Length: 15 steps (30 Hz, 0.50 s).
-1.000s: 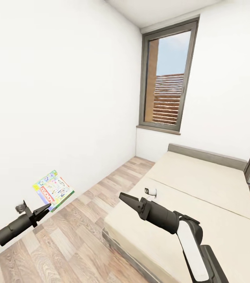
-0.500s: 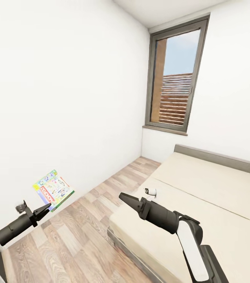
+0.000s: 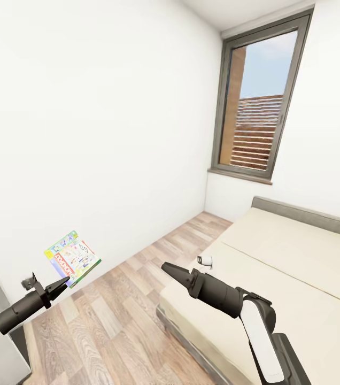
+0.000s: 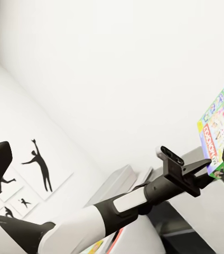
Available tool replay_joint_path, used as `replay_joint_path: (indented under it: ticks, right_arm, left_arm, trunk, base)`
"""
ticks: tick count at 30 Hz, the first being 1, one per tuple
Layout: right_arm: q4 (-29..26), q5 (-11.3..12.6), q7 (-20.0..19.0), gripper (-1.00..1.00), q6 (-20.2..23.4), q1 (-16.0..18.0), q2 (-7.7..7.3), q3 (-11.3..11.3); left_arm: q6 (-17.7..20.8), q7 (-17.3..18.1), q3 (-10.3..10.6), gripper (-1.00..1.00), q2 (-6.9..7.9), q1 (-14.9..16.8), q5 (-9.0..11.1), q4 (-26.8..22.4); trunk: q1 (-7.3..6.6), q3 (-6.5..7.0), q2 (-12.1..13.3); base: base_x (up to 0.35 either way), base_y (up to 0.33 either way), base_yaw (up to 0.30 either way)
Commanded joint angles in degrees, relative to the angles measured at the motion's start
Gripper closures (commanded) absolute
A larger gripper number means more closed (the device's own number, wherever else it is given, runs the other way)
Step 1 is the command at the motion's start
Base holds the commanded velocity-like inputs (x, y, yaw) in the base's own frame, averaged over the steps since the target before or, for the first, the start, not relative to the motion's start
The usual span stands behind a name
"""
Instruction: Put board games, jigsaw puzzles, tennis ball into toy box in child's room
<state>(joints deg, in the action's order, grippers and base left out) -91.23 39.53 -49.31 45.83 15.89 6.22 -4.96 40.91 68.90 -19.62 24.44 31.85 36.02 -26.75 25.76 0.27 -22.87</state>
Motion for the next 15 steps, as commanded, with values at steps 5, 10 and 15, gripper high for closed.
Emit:
replay_joint_path:
  ticks: [5,10,15]
  right_arm:
    - [0.0,0.2,0.0,-1.0,0.3,0.0,0.02,0.0]
    - [0.0,0.3,0.0,-1.0,0.3,0.0,0.02,0.0]
    - [0.0,0.7,-0.2,-1.0,0.2,0.0,-0.04,0.1]
  left_arm:
    - [0.5,0.1,-0.1,1.0,0.0,0.1,0.2,0.0]
    - [0.5,0.1,-0.1,1.0,0.0,0.1,0.2,0.0]
    - [0.4,0.1,-0.1,1.0,0.0,0.0,0.2,0.0]
  trunk:
    - [0.02,-0.49,0.0]
    - [0.02,-0.95,0.0]
    - [0.02,-1.41,0.0]
  base:
    - [0.0,0.0,0.071]
    - [0.0,0.0,0.067]
    - [0.0,0.0,0.067]
